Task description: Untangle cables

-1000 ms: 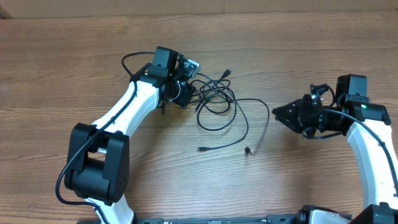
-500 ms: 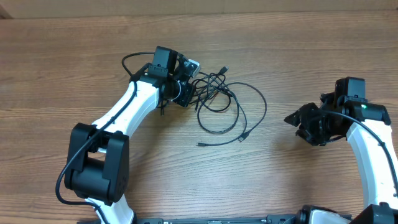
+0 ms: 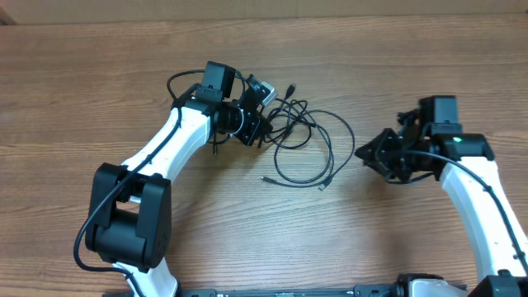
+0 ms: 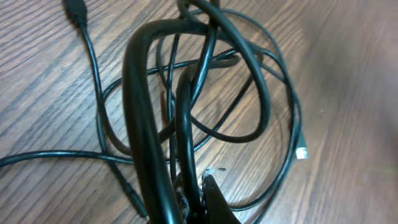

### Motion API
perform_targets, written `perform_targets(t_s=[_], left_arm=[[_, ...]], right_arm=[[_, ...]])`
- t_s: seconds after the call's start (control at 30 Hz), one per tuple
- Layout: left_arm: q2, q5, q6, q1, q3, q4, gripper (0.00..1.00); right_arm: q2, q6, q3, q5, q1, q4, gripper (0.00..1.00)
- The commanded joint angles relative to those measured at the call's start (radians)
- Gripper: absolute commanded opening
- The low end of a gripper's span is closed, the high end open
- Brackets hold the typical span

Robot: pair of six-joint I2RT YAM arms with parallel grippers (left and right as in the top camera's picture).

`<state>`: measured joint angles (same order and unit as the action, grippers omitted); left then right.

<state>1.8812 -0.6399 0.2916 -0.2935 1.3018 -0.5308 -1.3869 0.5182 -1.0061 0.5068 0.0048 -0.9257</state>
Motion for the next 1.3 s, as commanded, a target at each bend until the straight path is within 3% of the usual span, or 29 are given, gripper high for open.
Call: perform_targets(t_s=[0.0,0.2,0.53,0.63,0.8,1.07,1.27], left_arm=[[-0.035,-0.146,0.027,0.030,0.003,-0.008,0.04],[-0.140,-0.282,0.014,0.105,0.003,-0.031,0.04],[-0.438,-0.288,-0.062,0.158,0.003,0.045,0.06],[-0.507,-0.222,-0.151,0.158,0.003,0.133,0.07],[-0.560,-0.011,-0.399,0.156,0.003,0.306,0.05],[-0.561,-0.003,-0.596,0.156,0.003,0.521,0.06],[-0.562,-0.019,-0.676,0.156,0.005,0.612,0.04]], right_arm=[[-0.031,0.032,-0.014,0.019,0.066,0.026,0.24],[-0.036,0.032,-0.014,0.032,0.101,0.079,0.23],[-0.036,0.031,-0.014,0.037,0.101,0.110,0.24],[-0.036,0.031,-0.014,0.034,0.101,0.110,0.24],[-0.036,0.031,-0.014,0.034,0.101,0.110,0.23],[-0.036,0.023,-0.014,0.258,0.117,0.153,0.24],[-0.036,0.050,-0.014,0.559,0.168,0.465,0.35]])
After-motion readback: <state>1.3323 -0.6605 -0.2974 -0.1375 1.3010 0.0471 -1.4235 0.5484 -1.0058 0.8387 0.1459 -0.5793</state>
